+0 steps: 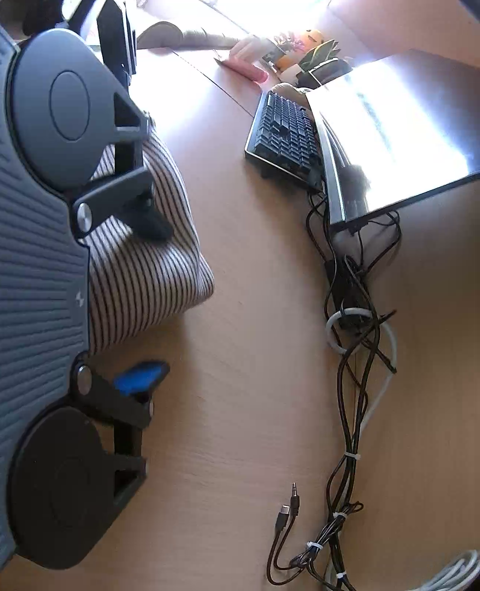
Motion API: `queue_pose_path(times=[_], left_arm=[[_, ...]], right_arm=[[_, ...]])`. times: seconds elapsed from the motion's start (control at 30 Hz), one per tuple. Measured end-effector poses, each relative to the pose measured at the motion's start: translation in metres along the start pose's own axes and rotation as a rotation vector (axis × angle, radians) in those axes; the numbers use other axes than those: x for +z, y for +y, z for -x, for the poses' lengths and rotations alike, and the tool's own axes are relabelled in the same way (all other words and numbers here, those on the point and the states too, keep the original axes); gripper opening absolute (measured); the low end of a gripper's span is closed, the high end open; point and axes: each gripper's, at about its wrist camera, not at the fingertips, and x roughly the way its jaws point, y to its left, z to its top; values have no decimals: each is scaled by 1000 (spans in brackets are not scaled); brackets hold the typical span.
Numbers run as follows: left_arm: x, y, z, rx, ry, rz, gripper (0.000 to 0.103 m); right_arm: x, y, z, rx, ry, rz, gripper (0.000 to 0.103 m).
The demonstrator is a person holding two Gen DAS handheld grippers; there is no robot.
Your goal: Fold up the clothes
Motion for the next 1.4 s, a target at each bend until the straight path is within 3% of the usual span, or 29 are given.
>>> queue_pose_path(times=[0.23,0.43,0.5,0.67,0.73,0.8,0.87,1.07,1.13,1.2,1.4], left_arm=[[4,9,-3,-26,-1,41,69],[4,14,-2,-42,0,36,68],[4,13,-1,-36,-2,27,66],[0,21,1,-60,-27,68,66],[2,23,2,-36,-28,66,65],[5,26,4,-12,-30,64,65],[7,30,6,8,-32,68,65],[10,43,19,18,-36,146,57],[8,40,26,39,-36,162,61],[5,37,32,60,-37,178,85],[-1,29,51,123,-37,224,88]], right_arm=[[-2,21,17,40,-23,133,74],[-7,23,24,27,-35,92,74],[-9,20,31,21,-43,83,83],[-20,8,32,40,20,30,85],[-22,7,32,65,32,13,83],[-24,7,31,84,40,12,71],[-25,12,29,86,34,52,67],[-31,26,21,94,14,171,68],[-31,24,23,106,10,174,69],[-32,22,25,111,1,181,69],[-38,20,28,123,-23,155,72]])
